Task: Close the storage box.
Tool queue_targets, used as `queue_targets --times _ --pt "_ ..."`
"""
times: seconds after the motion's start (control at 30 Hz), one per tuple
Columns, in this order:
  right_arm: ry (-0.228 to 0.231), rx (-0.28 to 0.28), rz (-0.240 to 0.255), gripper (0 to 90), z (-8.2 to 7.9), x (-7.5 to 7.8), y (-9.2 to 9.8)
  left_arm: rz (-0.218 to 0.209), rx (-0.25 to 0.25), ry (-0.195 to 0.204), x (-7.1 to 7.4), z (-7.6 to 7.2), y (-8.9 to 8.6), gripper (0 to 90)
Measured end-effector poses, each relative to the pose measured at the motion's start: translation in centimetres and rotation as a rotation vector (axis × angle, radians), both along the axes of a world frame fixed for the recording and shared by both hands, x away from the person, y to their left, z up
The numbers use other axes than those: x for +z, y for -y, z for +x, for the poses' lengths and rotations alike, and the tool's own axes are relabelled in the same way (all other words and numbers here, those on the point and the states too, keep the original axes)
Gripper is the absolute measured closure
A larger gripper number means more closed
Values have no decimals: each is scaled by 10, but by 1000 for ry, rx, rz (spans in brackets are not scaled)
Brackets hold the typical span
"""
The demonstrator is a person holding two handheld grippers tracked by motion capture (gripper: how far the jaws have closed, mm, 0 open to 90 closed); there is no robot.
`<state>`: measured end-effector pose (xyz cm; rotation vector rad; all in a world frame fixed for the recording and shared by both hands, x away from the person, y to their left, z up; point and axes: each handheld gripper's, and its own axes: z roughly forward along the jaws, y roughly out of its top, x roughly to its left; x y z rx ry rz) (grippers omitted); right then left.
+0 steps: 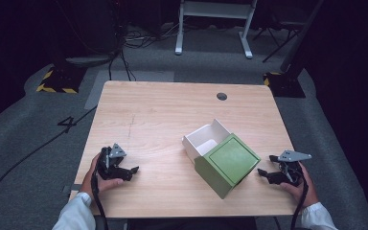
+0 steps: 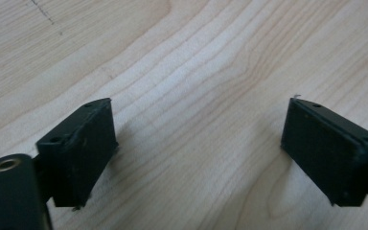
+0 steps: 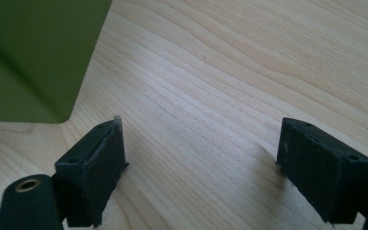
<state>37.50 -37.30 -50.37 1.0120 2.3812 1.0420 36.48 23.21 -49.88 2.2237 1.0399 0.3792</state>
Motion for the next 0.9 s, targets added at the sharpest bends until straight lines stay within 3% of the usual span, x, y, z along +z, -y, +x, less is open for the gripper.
queue_targets --times 0.2,0.47,0.9 --pt "-3 1 1 168 0 0 0 -54 -26 17 12 6 11 205" --pt "-4 0 2 165 0 0 0 -88 -81 77 31 14 32 230" --pt "-1 1 0 165 1 0 0 -101 -139 125 49 33 65 242"
